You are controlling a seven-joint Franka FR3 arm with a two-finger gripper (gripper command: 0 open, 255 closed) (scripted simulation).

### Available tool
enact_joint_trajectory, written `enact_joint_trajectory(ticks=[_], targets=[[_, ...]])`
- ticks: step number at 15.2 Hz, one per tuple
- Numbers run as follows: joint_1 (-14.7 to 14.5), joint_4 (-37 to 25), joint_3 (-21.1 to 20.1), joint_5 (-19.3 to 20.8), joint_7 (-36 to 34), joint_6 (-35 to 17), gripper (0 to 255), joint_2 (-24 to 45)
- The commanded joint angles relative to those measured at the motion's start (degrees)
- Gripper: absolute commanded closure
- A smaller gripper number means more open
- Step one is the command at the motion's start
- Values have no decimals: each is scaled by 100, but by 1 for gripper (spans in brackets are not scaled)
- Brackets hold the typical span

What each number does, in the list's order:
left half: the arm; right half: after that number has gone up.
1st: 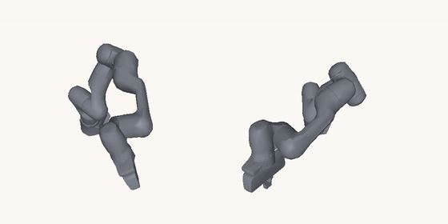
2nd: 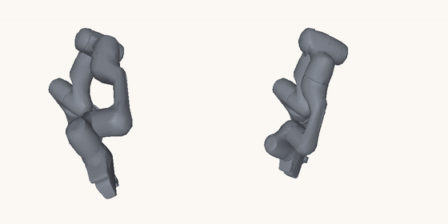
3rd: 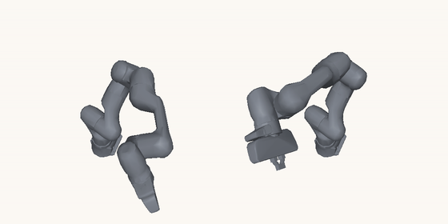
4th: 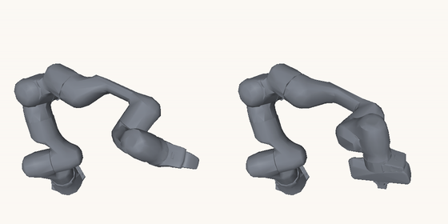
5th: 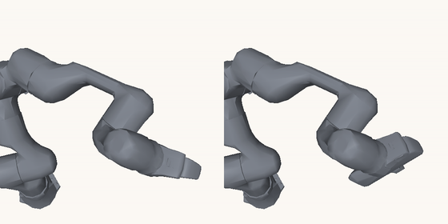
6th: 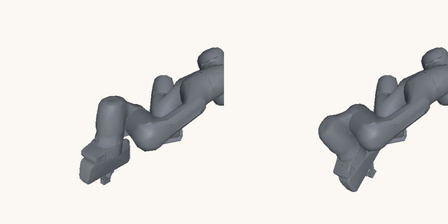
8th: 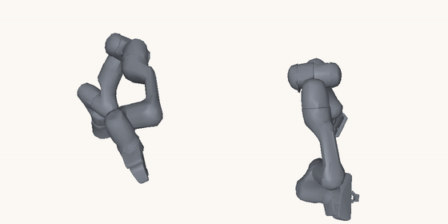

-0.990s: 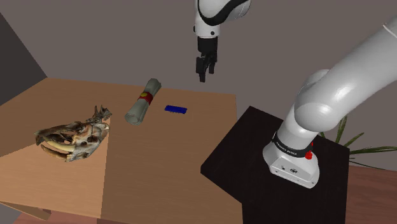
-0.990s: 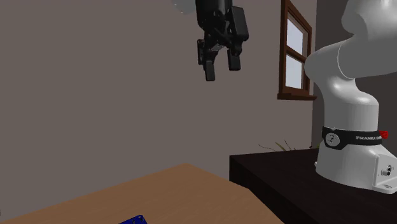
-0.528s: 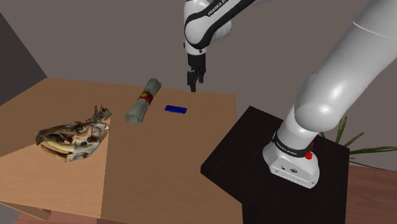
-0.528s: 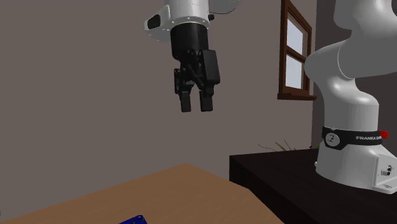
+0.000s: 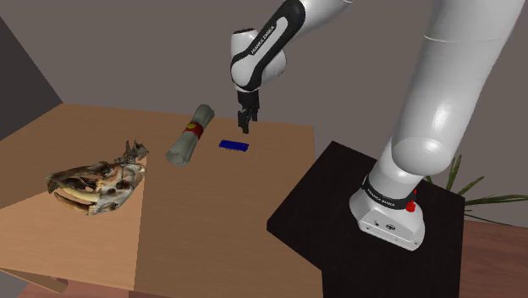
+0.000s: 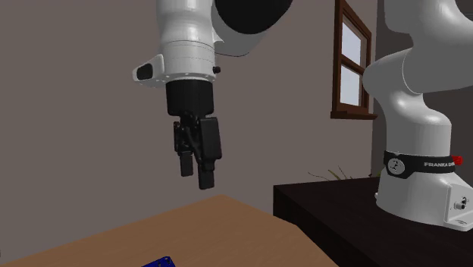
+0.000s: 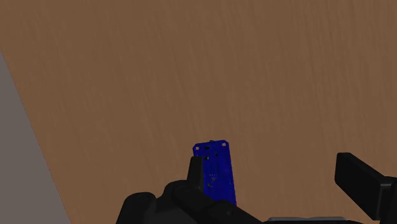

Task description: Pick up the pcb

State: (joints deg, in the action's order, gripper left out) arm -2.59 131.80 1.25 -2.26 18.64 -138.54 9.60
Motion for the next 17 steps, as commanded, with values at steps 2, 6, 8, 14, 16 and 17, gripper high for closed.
enact_joint_trajectory(ticks=[2,6,8,14,16,17], targets=[[-7,-433,-14,46,96,-339,0,715],[-17,-1100,-25,130,204,-641,0,1613],[-24,-1478,-27,175,252,-746,0,2061],[-38,-2131,-29,239,315,-984,0,2901],[-37,-2177,-31,238,315,-1075,0,3038],[-36,-2202,-31,237,315,-1120,0,3107]])
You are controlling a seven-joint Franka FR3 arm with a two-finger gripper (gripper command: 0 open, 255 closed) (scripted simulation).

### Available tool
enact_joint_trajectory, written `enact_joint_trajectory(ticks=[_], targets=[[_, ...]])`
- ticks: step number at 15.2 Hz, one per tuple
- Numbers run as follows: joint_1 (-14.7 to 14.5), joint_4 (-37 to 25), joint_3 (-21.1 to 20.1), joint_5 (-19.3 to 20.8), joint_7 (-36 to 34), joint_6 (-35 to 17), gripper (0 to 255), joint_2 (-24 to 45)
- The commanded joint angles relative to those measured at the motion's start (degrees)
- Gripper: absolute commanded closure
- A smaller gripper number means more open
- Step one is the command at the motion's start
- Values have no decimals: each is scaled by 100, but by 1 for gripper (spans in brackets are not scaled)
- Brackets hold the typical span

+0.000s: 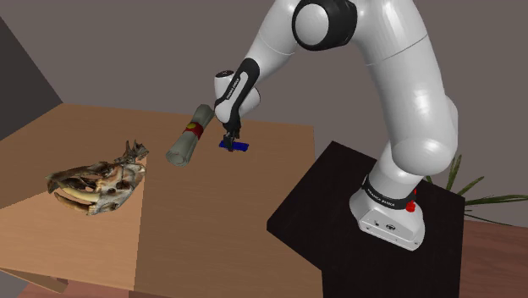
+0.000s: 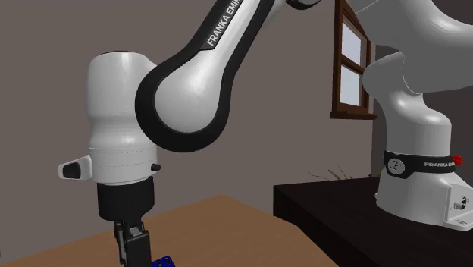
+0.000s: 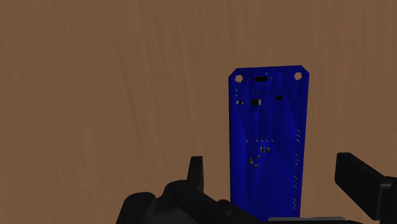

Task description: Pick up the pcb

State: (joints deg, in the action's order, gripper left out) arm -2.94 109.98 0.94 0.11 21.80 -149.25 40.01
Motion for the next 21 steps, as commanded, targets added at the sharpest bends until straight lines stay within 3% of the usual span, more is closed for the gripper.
enact_joint_trajectory(ticks=[1,3,4,13,21], targets=[[0,-47,-1,-1,-1,-93,0,137],[0,-62,-2,-1,-1,-118,0,177],[0,-60,-2,-1,-2,-119,255,177],[0,-62,-2,-1,-1,-117,255,177],[-5,117,4,4,0,250,255,-370]])
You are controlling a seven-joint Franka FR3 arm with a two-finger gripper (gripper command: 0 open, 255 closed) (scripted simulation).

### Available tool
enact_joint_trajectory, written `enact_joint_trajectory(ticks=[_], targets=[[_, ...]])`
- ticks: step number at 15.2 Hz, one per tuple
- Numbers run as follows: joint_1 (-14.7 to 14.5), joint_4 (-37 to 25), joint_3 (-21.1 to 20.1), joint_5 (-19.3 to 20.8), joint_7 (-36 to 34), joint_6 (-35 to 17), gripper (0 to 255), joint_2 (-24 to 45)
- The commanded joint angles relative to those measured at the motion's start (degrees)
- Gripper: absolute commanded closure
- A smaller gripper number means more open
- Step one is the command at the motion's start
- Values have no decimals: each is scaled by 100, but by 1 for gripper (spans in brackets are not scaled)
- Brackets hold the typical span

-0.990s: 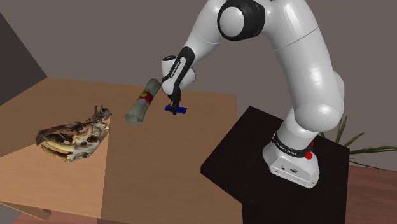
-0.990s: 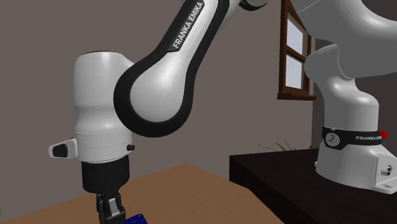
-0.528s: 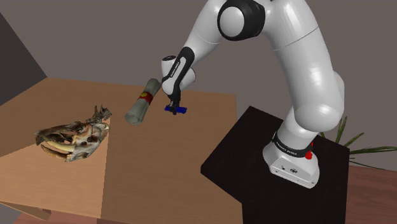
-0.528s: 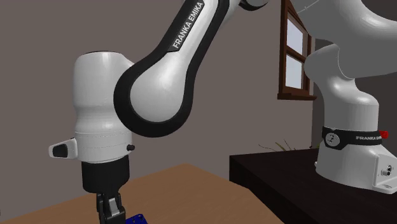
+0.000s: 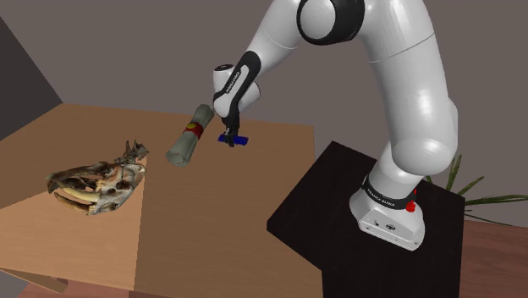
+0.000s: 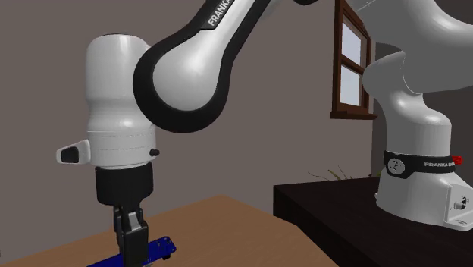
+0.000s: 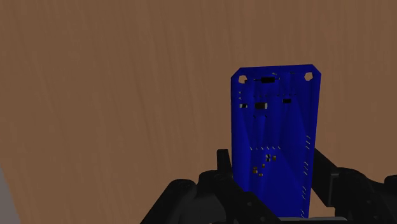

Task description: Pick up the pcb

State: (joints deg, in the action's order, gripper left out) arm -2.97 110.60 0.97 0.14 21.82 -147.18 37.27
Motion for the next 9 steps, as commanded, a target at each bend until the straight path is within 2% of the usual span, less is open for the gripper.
enact_joint_trajectory(ticks=[1,9], targets=[[-3,72,2,2,-2,92,255,-162],[-7,148,6,6,-1,408,255,-554]])
